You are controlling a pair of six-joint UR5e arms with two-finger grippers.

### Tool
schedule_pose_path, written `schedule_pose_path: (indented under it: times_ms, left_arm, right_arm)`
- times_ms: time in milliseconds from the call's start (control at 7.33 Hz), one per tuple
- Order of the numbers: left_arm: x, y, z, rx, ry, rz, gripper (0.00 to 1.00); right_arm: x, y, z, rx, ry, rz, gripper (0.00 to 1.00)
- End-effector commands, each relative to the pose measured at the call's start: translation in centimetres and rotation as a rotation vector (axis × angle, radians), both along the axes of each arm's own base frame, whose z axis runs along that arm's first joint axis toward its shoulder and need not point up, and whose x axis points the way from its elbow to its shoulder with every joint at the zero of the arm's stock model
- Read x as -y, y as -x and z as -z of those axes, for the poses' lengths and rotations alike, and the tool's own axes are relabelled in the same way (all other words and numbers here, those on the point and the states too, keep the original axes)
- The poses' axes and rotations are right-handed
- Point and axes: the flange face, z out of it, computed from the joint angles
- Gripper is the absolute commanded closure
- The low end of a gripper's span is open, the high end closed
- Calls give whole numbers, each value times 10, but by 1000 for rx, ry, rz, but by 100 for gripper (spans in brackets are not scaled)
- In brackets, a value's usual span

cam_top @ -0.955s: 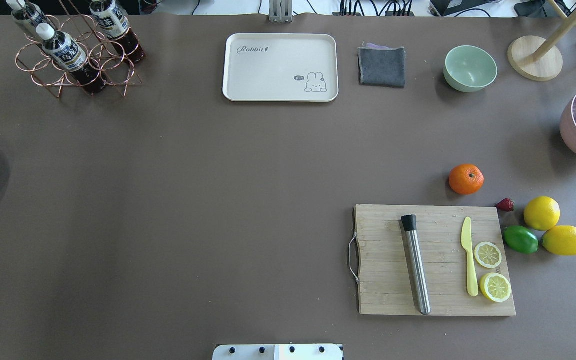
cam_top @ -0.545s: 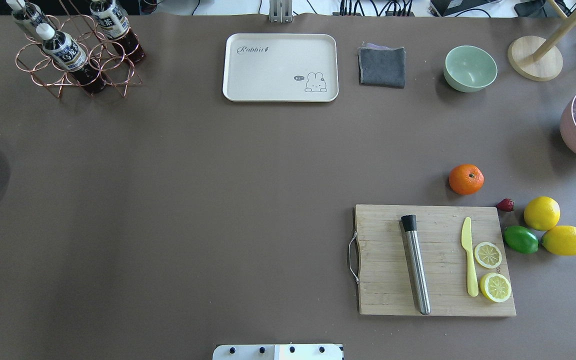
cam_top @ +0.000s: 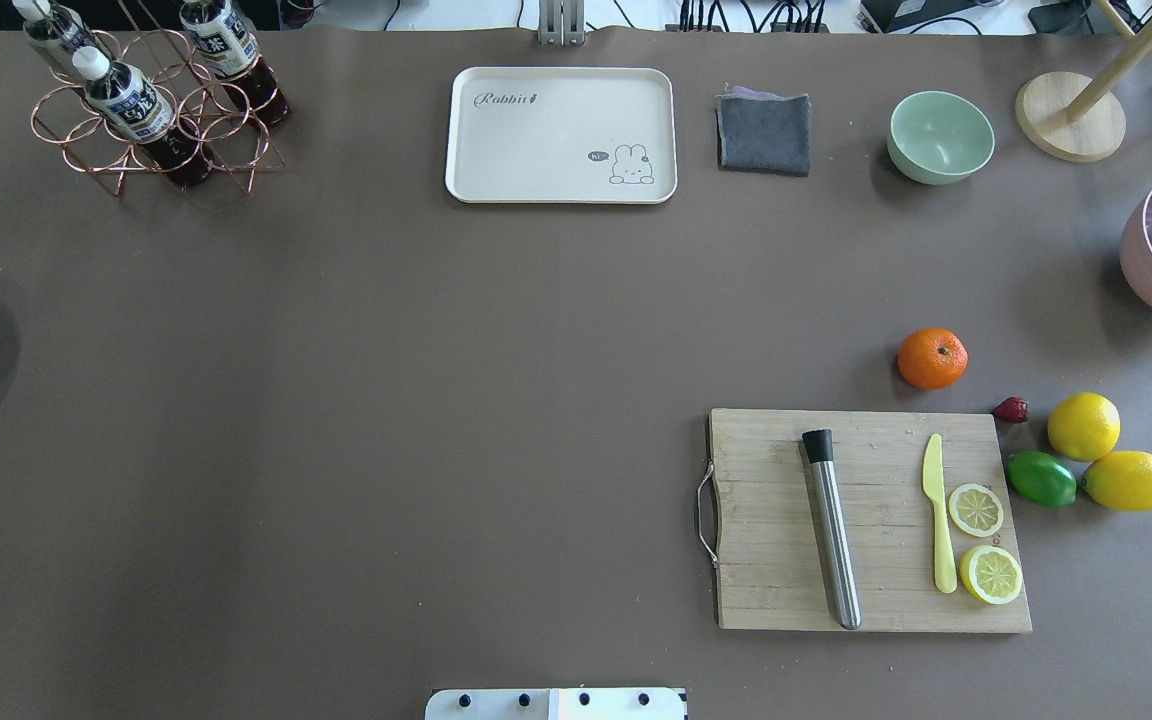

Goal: Pick orange to plate

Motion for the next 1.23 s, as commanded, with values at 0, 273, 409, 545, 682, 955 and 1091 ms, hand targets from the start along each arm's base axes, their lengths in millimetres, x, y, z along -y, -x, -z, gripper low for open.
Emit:
schedule_pose_path:
  times_ms: [0, 273, 409, 545, 682, 955, 1091]
  left_arm:
    - [-9, 2, -2, -1, 2, 1, 2]
    - [-8, 2, -3, -4, 8, 1, 3]
    - [-9, 2, -3, -4, 8, 3, 3]
    - [-10, 2, -5, -4, 6, 0, 3]
    - [-10, 2, -7, -1, 7, -3, 3]
    - [2, 1, -21, 9, 25, -4, 3]
    - [24, 2, -30, 45, 26, 4, 3]
  right_arm:
    - [-1, 0, -1, 0, 2, 0, 0]
    - [-1, 0, -2, 2, 4, 0, 0]
    - [-1, 1, -2, 2, 5, 1, 0]
    - [-1, 2, -2, 2, 4, 5, 0]
    - [-1, 3, -2, 2, 5, 5, 0]
    - [0, 6, 0, 6, 0, 12, 0]
    - [3, 9, 3, 11, 9, 5, 0]
